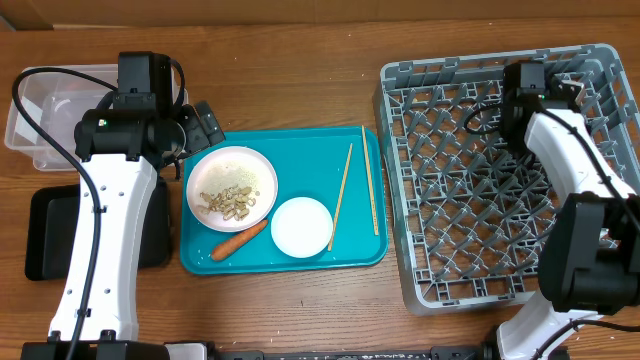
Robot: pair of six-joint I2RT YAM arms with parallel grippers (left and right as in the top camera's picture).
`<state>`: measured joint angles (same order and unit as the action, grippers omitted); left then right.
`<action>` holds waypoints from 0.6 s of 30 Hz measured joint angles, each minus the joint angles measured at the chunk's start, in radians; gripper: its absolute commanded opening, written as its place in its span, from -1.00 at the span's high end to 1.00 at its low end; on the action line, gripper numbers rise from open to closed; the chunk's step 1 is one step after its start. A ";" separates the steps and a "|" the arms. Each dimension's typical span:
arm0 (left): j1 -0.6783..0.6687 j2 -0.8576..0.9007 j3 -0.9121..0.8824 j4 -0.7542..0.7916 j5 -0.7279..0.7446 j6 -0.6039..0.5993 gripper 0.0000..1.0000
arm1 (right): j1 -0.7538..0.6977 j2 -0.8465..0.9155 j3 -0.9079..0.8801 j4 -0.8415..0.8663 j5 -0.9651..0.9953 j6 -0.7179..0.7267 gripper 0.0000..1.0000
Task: Sort waste into correct bins and load items into the dishwasher
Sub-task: 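Set the pink bowl in the rack's upper right and release, then grasp the white bowl on the tray with right gripper and lift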
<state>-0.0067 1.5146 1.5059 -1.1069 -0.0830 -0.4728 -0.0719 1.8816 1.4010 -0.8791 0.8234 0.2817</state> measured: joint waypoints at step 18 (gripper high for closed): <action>0.000 0.000 0.000 0.001 0.000 0.000 -1.00 | 0.241 -0.043 0.391 -0.180 -1.104 -0.272 -0.68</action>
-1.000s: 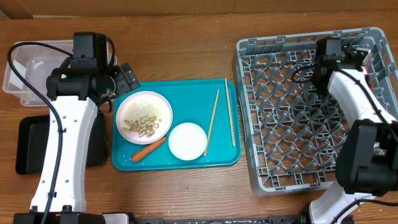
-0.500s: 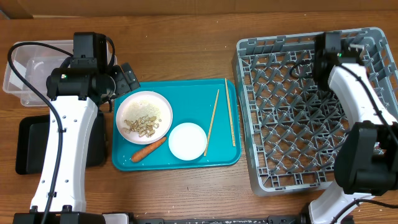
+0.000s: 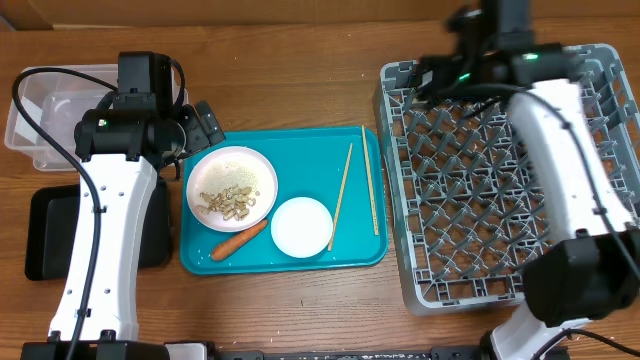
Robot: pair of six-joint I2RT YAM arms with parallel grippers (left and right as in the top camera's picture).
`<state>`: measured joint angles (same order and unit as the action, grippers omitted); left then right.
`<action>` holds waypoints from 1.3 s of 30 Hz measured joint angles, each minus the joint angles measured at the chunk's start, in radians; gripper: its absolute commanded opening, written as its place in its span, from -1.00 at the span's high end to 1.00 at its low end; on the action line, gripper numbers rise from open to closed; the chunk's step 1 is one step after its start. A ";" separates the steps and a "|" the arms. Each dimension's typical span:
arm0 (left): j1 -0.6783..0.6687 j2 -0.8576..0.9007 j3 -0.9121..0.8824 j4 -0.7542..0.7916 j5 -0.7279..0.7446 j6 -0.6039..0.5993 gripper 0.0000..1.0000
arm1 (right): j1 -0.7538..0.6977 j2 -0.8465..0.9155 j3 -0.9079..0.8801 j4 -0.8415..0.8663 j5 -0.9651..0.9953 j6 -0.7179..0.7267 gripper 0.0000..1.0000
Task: Sort waste into correct bins and load items into the dishwasher
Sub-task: 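Grasp the white bowl on the tray with right gripper and lift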
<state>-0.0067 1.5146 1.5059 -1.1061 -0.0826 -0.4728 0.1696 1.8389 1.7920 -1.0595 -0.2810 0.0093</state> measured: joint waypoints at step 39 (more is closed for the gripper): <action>0.000 0.000 0.000 -0.002 0.000 0.000 -1.00 | 0.478 0.281 -0.211 -0.085 0.000 -0.136 0.92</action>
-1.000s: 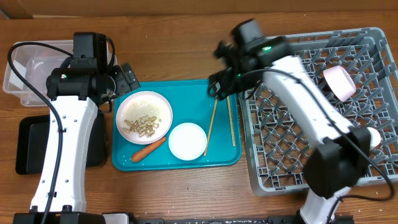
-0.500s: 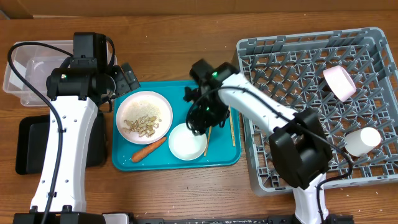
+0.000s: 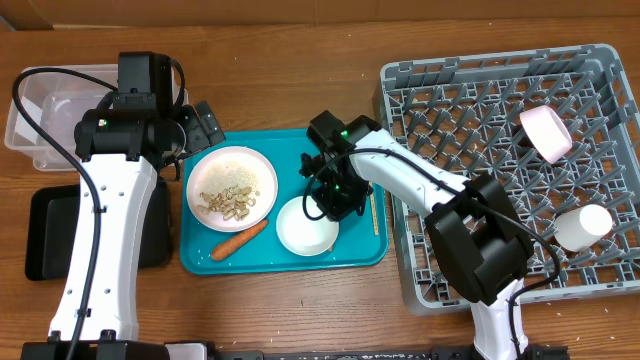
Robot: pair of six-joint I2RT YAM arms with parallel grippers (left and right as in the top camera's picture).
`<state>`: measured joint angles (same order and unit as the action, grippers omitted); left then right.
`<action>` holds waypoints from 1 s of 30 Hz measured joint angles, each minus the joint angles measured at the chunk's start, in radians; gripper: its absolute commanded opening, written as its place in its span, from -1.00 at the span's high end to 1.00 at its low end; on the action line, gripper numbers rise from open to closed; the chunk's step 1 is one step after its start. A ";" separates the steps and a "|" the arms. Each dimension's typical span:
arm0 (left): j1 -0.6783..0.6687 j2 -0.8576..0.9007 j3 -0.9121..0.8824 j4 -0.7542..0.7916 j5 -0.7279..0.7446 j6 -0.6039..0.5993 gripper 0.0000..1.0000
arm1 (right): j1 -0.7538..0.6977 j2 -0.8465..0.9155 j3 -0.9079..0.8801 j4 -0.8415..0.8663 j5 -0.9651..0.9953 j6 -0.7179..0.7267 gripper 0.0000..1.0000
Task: Sort waste into correct bins and load items into the dishwasher
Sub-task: 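Grasp the white bowl on the tray with right gripper and lift, then set the white bowl in the rack's top area and release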
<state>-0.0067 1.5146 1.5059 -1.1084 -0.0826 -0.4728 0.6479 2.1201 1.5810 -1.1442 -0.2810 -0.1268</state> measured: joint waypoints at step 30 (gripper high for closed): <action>0.000 0.000 0.000 -0.002 0.000 0.000 -1.00 | -0.541 -0.008 0.496 0.011 1.365 0.504 0.92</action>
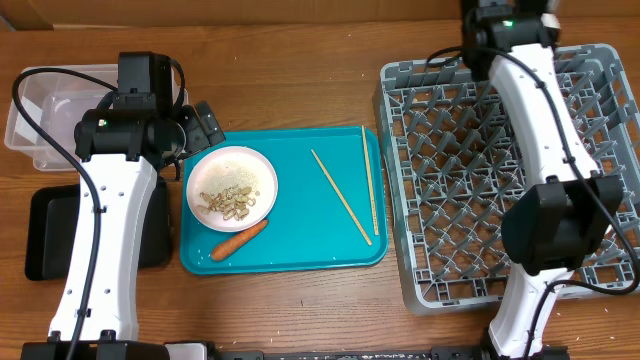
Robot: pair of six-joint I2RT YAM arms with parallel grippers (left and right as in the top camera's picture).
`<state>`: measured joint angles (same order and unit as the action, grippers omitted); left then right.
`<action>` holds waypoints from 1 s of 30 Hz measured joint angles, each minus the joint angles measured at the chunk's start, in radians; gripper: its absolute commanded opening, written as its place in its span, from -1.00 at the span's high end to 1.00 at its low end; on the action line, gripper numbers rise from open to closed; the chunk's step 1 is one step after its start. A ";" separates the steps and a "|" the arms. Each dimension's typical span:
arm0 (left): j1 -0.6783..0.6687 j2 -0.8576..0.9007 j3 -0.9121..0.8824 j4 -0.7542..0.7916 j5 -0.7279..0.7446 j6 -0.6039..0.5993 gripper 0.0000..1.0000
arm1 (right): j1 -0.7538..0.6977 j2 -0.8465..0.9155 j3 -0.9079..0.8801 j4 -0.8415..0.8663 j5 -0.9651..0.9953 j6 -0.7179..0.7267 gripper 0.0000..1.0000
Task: Sort waste into correct bins and load items into the dishwasher
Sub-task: 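Set the white bowl in the rack's top area and release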
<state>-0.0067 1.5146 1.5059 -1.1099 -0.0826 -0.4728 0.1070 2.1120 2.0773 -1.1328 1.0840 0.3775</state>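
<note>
On the teal tray (300, 245) sit a white plate (232, 188) of pale food scraps, a carrot (238, 240), and two chopsticks, one lying diagonally (340, 196) and one straight (369, 180). The grey dish rack (500, 180) at the right shows no items in it. My left gripper (207, 124) hangs just off the plate's back-left rim; its jaws are too dark to read. My right arm (505, 30) stretches over the rack's back edge to the top of the frame. Its gripper is cut off there.
A clear plastic bin (40, 120) stands at the back left and a black bin (45, 235) in front of it, both partly under my left arm. The wooden table runs along the front of the tray and rack.
My right arm was down at a small white bowl on the tray and now reaches past the rack's back edge. The bowl, the pink cup and the white cup no longer show. One chopstick has turned diagonal.
The small white bowl first sat on the tray by the carrot while my right arm was over the rack. Then that gripper was at the tilted bowl, with two cups in the rack. Now the bowl and cups are out of sight. My left arm stayed still.
</note>
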 measured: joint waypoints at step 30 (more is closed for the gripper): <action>0.000 0.000 0.000 0.005 0.000 0.000 -1.00 | 0.085 -0.023 -0.357 -0.080 -0.284 0.092 -0.14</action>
<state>-0.0067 1.5146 1.5059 -1.1049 -0.0826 -0.4732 0.1917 2.0895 1.7199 -1.2129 0.7998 0.4694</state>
